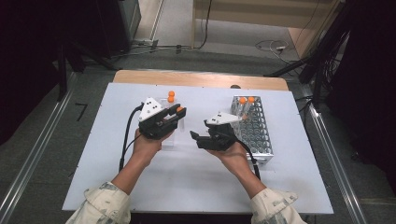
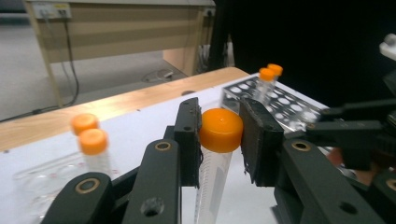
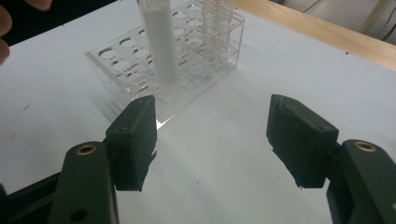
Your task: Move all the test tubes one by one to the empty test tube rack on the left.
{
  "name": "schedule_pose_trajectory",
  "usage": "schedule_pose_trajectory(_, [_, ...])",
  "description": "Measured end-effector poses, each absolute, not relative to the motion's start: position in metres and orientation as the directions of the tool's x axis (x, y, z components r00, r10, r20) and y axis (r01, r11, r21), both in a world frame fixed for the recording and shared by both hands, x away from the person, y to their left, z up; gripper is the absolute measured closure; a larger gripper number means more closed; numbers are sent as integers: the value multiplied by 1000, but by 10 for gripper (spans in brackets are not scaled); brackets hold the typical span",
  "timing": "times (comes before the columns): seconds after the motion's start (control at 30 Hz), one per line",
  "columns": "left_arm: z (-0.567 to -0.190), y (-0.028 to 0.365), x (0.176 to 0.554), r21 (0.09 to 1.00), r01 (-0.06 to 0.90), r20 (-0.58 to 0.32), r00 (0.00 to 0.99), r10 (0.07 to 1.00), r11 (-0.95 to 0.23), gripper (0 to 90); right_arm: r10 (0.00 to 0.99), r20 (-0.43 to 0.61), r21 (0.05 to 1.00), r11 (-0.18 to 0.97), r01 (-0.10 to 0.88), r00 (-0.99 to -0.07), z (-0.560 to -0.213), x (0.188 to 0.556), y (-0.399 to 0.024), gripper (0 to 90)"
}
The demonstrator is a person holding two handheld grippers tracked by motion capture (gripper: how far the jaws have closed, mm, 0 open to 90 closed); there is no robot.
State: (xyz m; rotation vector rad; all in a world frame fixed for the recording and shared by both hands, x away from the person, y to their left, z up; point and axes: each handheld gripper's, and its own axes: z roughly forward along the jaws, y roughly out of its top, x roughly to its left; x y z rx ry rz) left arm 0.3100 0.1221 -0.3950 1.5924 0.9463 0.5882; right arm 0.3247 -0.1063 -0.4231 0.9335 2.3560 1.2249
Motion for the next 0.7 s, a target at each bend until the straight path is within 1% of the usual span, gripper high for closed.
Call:
schedule_pose_trajectory(0.2, [-393,138,318,967,257,-123,479,869,-5,696,682,8,812,422,403,-731,-425,325,-106,319])
schedule_pose_trajectory(0.43, [-395,145,328,969,245,-128,427,895,21,696,682,5,810,426,403,-731,-425,325,-105,322])
schedule_pose_trajectory(0.7, [-397,146,336,968,248,-137,415,900,33,696,681,3,811,427,400,-733,-426,324,-106,330])
